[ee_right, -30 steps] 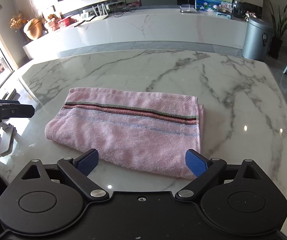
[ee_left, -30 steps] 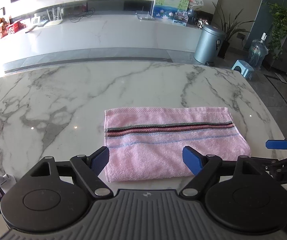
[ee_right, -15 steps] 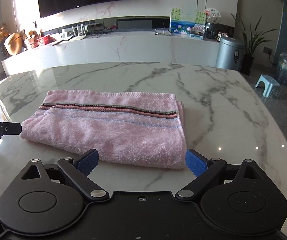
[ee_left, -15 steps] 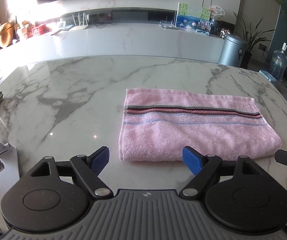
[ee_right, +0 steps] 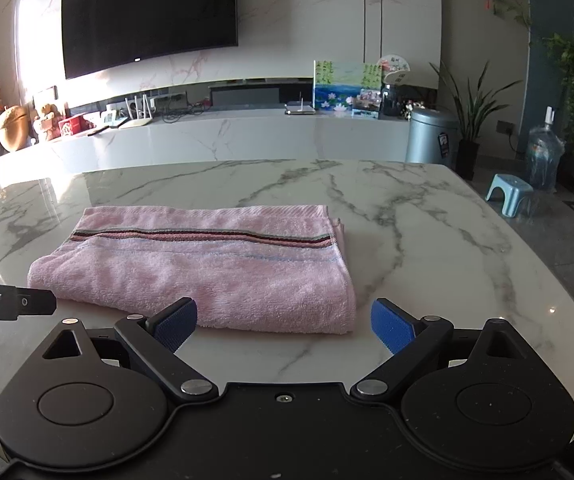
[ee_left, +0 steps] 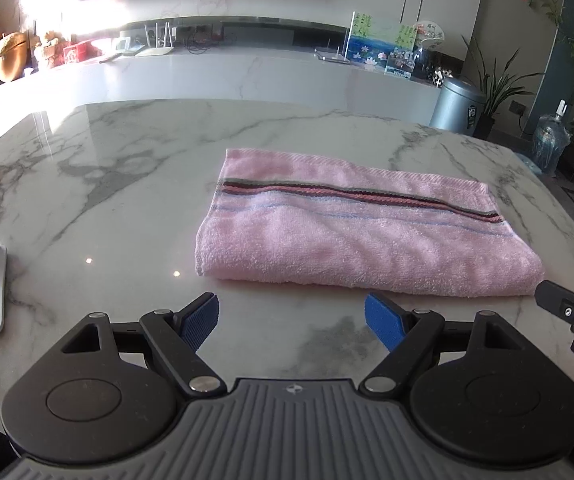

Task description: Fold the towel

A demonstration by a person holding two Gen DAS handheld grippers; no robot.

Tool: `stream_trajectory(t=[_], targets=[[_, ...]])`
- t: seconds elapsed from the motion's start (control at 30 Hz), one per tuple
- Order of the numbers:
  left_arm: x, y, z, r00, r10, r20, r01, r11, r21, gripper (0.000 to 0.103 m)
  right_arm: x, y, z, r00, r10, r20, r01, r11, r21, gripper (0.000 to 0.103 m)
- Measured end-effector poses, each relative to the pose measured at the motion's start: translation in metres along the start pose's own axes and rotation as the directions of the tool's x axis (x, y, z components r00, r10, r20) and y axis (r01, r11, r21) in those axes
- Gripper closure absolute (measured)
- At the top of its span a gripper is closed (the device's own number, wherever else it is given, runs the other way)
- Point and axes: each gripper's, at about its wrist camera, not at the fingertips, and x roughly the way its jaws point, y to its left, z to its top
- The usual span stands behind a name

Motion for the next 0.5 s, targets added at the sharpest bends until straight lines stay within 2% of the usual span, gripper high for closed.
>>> stream_trajectory(t=[0.1, 0.5], targets=[[0.004, -0.004, -0.007, 0.999, 0.054, -0.009, -0.053, 0.998, 0.036, 0.023, 0.000, 0.001, -0.002, 1.000, 0.004, 0.002, -0.004, 1.000, 0.010, 0.010], [0.015, -0.002, -0.010, 0.998, 0.029, -0.055, -0.029, 1.000, 0.010, 0.023, 0.001, 0.005, -0.007, 1.000, 0.006, 0.004, -0.006, 1.000, -0.008, 0.010]])
